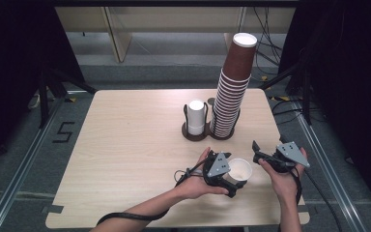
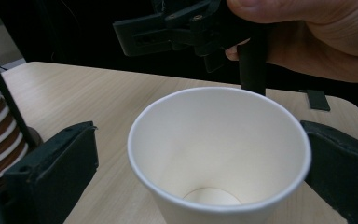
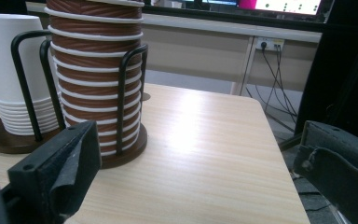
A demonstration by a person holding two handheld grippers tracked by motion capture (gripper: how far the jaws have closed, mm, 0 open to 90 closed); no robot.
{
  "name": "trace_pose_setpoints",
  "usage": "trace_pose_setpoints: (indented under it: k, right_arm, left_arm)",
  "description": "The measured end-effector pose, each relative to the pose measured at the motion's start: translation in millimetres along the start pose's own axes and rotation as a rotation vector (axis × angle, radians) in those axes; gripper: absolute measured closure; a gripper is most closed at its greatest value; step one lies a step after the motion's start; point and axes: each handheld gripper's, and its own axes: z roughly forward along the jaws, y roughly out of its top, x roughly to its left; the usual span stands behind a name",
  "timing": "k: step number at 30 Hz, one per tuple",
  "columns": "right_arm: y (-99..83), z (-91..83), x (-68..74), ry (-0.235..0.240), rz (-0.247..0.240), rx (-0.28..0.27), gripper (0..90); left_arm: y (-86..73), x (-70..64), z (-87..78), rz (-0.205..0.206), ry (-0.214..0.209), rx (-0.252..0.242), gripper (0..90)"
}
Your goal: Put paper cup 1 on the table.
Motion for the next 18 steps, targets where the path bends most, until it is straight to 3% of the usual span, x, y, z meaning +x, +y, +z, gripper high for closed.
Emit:
trace_pose_setpoints:
  k: [3, 5, 10, 14, 18]
  right_arm:
    - [1.9, -0.3, 1.9, 0.004, 0.013, 0.011, 0.5]
    - [4.8, 0.0, 2.9, 0.005, 0.013, 0.010, 0.5]
    - [15.7, 0.7, 5.3, 0.022, 0.002, -0.004, 0.4]
    - [24.5, 3.7, 8.6, 0.020, -0.016, -0.022, 0.4]
    - [32.1, 5.5, 12.2, 0.035, -0.021, -0.030, 0.6]
  left_arm:
    - [3.8, 4.1, -14.0, 0.003, 0.004, -0.014, 0.0]
    - [6.9, 9.3, -24.6, -0.016, 0.010, -0.031, 0.0]
    - [13.9, 30.0, -57.9, -0.016, 0.063, -0.042, 0.0]
    - [16.7, 41.8, -71.0, -0.026, 0.097, -0.052, 0.0]
    - [18.3, 49.4, -87.0, -0.042, 0.106, -0.075, 0.0]
